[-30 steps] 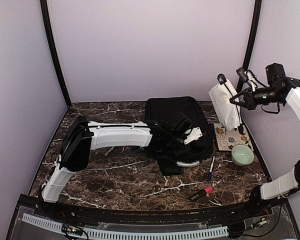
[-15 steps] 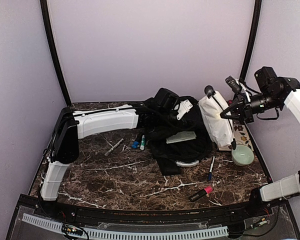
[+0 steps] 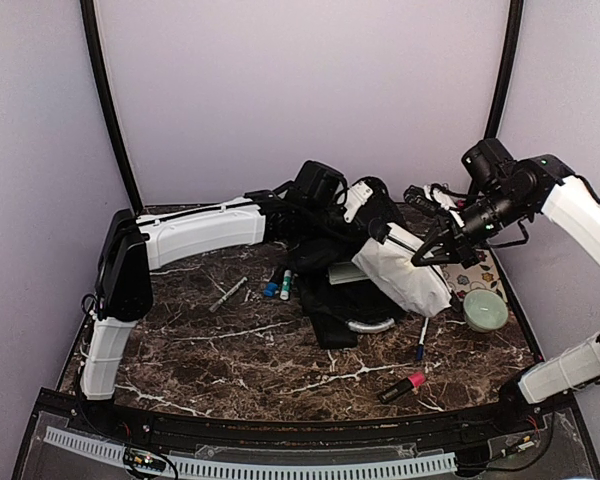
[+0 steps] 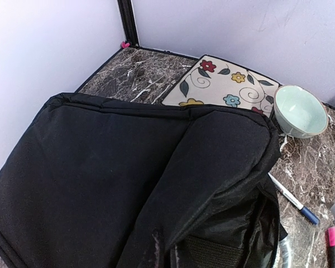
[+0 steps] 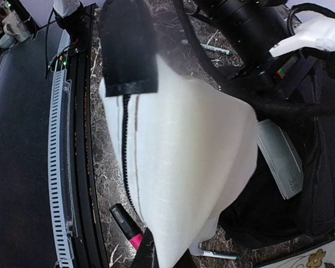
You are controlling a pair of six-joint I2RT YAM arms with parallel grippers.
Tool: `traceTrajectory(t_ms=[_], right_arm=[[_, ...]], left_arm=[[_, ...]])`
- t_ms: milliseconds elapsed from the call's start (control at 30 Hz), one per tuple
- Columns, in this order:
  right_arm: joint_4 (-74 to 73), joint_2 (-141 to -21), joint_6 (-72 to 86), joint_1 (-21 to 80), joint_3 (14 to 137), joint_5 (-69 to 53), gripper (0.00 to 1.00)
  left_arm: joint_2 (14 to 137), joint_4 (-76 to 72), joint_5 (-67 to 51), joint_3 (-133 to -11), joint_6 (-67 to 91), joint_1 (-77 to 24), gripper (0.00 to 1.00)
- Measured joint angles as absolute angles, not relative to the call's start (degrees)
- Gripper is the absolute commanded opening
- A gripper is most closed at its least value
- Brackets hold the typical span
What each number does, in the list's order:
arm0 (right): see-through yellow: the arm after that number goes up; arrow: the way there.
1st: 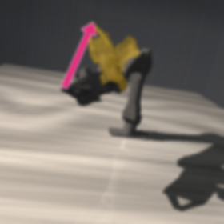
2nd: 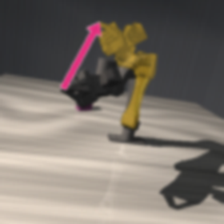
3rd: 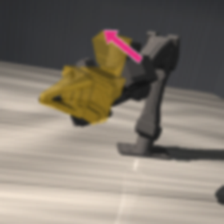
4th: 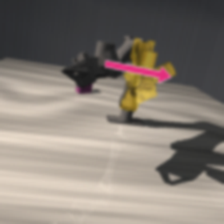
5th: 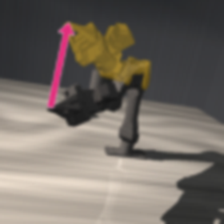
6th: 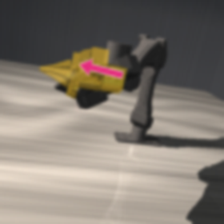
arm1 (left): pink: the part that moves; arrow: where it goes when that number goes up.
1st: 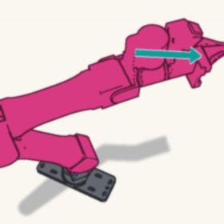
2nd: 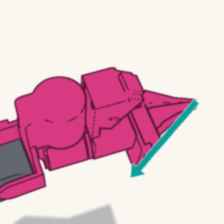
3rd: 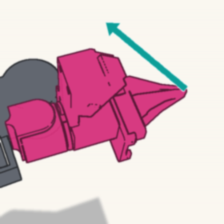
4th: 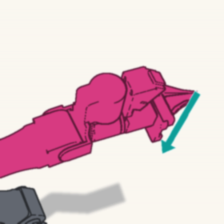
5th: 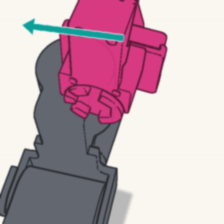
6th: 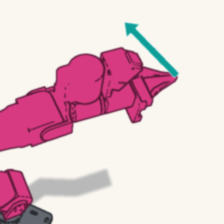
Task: Pack the student bag
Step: Pick up the largest pocket of the bag from the student bag, then place the pencil case in the largest pocket of the bag.
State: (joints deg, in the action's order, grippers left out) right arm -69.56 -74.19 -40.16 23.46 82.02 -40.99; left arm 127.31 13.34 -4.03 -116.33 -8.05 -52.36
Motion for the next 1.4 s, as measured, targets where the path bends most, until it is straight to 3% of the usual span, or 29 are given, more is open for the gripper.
traceTrajectory(t_ms=[1033, 1400], right_arm=[[-50.28, -87.92, -44.29, 55.24, 85.78, 15.03, 0.0], [-58.22, -88.29, -44.1, 57.82, 98.74, 2.04, 0.0]], left_arm=[[122.67, 13.74, -10.07, -116.33, 1.26, -49.1, 0.0], [122.65, 13.78, -12.51, -116.33, 3.88, -47.9, 0.0]])
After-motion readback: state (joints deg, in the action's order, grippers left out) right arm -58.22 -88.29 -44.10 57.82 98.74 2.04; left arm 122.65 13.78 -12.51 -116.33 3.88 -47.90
